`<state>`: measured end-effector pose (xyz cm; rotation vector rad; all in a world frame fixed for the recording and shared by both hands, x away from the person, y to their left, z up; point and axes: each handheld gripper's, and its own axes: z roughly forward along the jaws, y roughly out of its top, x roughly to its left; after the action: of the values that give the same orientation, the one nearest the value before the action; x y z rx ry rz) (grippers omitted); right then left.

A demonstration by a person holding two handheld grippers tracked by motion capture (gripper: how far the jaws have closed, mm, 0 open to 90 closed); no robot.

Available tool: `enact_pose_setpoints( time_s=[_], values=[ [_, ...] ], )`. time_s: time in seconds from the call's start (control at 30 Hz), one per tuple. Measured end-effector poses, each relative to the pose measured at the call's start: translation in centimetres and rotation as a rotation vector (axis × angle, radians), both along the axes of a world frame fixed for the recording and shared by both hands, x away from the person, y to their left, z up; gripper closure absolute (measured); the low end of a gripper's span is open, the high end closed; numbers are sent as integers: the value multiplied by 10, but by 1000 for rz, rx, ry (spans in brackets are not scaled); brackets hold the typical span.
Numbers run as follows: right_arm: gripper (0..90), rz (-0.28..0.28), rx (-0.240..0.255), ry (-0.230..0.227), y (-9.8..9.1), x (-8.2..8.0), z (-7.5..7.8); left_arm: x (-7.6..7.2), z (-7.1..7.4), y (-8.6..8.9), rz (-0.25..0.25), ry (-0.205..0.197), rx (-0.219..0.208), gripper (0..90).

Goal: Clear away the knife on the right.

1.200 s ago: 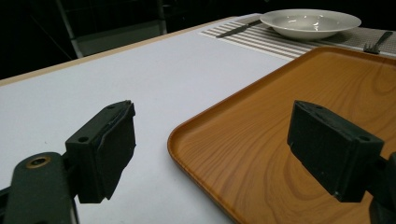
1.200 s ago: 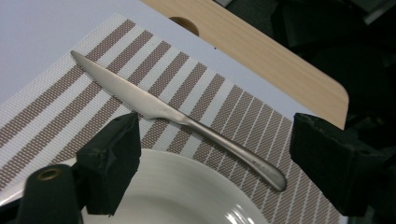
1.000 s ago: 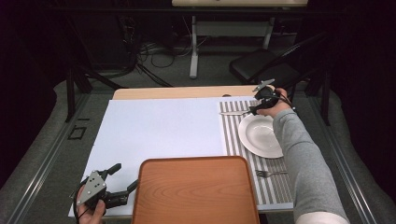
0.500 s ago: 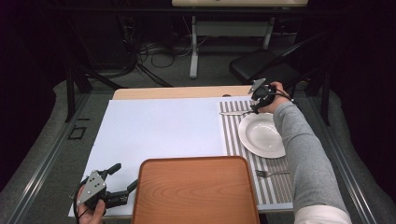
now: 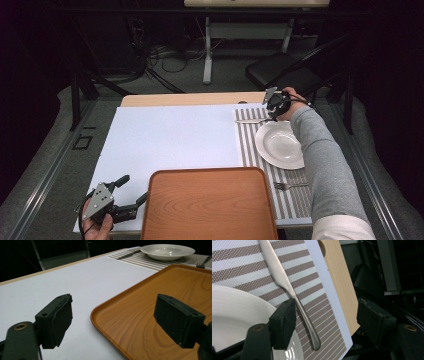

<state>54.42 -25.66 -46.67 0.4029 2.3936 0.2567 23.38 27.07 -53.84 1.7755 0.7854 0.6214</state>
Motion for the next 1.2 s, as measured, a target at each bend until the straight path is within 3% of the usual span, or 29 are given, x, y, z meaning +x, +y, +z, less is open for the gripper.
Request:
enact_pose_setpoints(
  time_s=[0.07, 0.23, 0.3, 0.47, 0.53, 0.67, 0.8, 0.87, 0.93, 1.2],
  values=[
    [336, 7, -30, 7, 1, 1, 0, 0, 0, 0, 1, 1, 1, 157],
    [376, 13, -29, 31, 0, 2, -3, 0, 0, 0, 1, 2, 2, 157],
    [382, 38, -58, 38, -1, 4, -2, 0, 0, 0, 2, 1, 2, 156],
    [398, 77, -78, 38, -1, 4, -5, 0, 0, 0, 4, 1, 6, 156],
    [401, 119, -93, 33, -1, 6, -7, 0, 0, 0, 4, 0, 6, 156],
    [401, 124, -119, 48, 0, 7, -11, 0, 0, 0, 4, 1, 6, 156],
    [417, 161, -123, 52, 1, 10, -16, 0, 0, 0, 4, 1, 8, 157],
    [432, 177, -149, 51, 1, 12, -16, 0, -1, 0, 7, 1, 8, 157],
    [442, 203, -143, 43, 1, 14, -18, 0, -1, 0, 6, 3, 7, 156],
    [492, 220, -132, 55, 1, 20, -20, 0, -1, 1, 12, 6, 10, 156]
  ],
)
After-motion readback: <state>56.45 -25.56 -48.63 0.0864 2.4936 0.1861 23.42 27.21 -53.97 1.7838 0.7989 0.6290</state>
